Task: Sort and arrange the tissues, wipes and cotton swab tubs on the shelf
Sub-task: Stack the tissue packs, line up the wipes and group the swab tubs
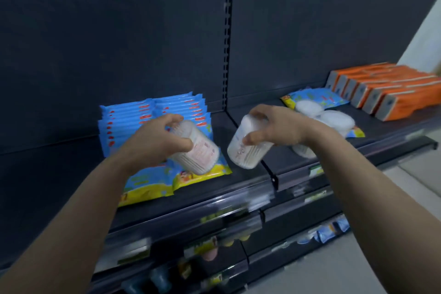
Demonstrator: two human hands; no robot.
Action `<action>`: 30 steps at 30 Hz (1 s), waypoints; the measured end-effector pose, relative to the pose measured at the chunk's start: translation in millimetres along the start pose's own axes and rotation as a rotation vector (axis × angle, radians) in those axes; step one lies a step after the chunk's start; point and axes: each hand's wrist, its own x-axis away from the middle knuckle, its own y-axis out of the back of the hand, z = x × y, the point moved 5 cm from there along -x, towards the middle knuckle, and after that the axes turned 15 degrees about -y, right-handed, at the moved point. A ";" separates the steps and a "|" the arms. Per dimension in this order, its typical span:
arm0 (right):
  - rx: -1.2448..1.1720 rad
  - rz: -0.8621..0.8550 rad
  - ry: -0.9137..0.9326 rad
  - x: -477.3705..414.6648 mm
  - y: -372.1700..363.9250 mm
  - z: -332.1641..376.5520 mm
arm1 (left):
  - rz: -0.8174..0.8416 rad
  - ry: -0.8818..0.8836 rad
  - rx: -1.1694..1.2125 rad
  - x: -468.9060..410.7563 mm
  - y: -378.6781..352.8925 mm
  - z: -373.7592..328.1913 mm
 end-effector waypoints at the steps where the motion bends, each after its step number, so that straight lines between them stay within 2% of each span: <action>1: -0.006 -0.010 0.009 -3.7 11.0 -14.3 | 0.006 -0.020 -0.012 -8.7 -13.9 -8.6; 9: -0.156 -0.082 0.069 -38.6 79.1 -97.1 | 0.061 -0.087 0.082 -64.9 -103.9 -60.0; 14: -0.246 -0.055 0.095 -69.7 88.2 -115.9 | 0.091 -0.030 0.056 -93.8 -118.5 -56.9; 19: -0.316 -0.100 0.110 -102.0 96.9 -120.0 | 0.128 -0.009 0.028 -132.6 -124.7 -45.3; 23: -0.271 -0.074 0.122 -127.4 105.3 -116.5 | 0.209 -0.033 0.017 -163.3 -136.2 -36.6; 30: -0.133 0.023 0.099 -171.0 97.4 -110.4 | 0.456 -0.025 -0.082 -188.4 -147.5 -18.2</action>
